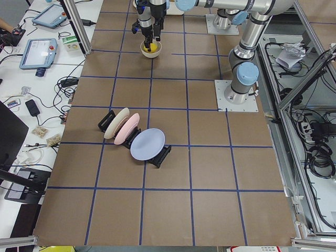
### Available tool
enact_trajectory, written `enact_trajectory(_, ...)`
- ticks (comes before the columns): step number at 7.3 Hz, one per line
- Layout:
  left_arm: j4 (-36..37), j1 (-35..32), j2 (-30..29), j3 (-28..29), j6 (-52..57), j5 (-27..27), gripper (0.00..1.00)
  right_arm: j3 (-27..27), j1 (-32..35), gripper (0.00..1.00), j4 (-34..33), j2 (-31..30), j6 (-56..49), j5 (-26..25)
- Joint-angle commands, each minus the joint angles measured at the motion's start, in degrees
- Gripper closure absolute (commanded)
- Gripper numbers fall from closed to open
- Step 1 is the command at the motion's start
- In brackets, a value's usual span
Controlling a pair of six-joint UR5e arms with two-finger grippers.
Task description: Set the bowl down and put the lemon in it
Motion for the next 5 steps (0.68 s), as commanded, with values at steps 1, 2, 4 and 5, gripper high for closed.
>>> enact_trajectory(1, 0.34, -0.19, -0.28, -0.02, -0.40, -0.49, 0.00, 0.89, 0.01, 0.70, -0.36, 0.13, -0.02, 0.12)
enact_trajectory(2, 0.34, -0.10, -0.02, -0.11, -0.14, -0.50, 0.00, 0.89, 0.01, 0.49, -0.45, 0.21, -0.11, 0.12)
enact_trajectory(4, 0.34, -0.19, 0.15, -0.11, -0.40, -0.58, 0.00, 0.89, 0.01, 0.17, -0.36, 0.13, -0.02, 0.03)
enact_trajectory(5, 0.34, -0.19, 0.15, -0.11, -0.40, -0.58, 0.00, 0.89, 0.01, 0.01, -0.36, -0.05, 0.06, -0.06)
